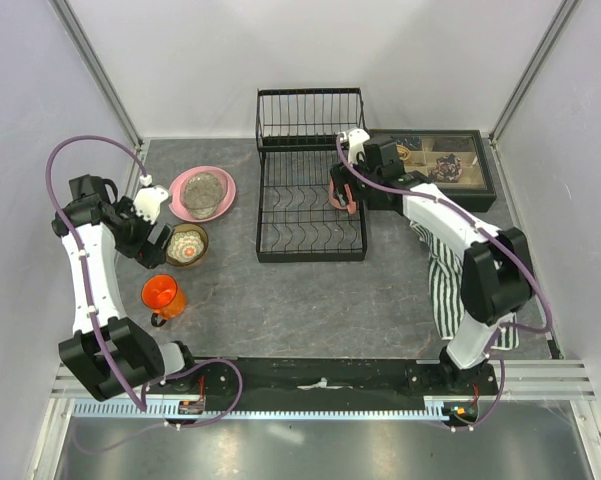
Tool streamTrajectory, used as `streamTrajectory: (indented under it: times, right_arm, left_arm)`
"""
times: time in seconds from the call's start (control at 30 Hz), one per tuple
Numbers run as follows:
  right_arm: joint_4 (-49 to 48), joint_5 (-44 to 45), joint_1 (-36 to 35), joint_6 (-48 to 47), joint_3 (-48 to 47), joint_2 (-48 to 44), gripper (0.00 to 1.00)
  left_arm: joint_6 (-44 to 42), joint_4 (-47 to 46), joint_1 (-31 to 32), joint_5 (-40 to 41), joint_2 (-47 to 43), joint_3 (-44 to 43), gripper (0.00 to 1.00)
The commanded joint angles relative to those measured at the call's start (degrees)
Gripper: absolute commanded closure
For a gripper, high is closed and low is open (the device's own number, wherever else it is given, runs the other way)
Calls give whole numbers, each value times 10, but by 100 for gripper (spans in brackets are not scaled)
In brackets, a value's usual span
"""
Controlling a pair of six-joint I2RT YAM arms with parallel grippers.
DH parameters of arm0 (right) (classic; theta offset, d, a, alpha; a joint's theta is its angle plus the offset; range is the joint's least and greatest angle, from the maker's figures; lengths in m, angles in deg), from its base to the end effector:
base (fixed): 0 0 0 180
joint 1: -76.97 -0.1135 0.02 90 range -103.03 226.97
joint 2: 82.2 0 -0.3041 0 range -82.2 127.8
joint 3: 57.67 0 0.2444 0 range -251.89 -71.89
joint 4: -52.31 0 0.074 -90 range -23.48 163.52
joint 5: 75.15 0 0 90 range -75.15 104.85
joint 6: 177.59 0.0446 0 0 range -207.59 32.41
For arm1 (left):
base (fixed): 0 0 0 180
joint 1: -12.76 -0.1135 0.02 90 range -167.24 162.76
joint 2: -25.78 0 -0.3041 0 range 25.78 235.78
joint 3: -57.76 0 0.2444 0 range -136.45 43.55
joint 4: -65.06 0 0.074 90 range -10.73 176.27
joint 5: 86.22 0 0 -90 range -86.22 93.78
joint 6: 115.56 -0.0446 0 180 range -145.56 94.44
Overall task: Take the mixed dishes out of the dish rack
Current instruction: Place the cup at the center of the board, then pick up the cup from the dish rack.
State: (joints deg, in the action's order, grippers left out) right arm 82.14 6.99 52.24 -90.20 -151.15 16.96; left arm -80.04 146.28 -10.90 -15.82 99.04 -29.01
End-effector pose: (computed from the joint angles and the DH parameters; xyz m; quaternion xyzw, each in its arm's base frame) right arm 0.3679 0.1761 0.3209 -0.2401 0.8544 0.1474 0.4365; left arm 0.2021 0.0722 0.3545 0.2886 0.9233 -0.0096 0.2531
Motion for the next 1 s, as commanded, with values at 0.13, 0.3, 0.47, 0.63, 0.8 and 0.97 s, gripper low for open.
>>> streamTrajectory:
  times: [0.13,0.3,0.47,0.63,0.8,0.97]
  right_arm:
    - [13,104,-3,-44,-60,69,22]
    - [14,111,-3,-46,-64,92,23]
    - [17,115,-5,-43,-67,115,25]
    - [17,101,-6,-40,-59,119,27]
    - [6,98,-10,-35,-40,104,28]
    - [3,92,-12,-35,-25,83,28]
  left_arm:
    - [11,15,-2,-46,-14,-30,1]
    - [10,16,-1,-44,-12,-32,1]
    - [9,22,-1,-47,-8,-31,1]
    - [7,23,-1,-44,-8,-26,1]
    - [8,23,-1,-47,-8,-21,1]
    - [8,21,-1,-48,-7,-13,1]
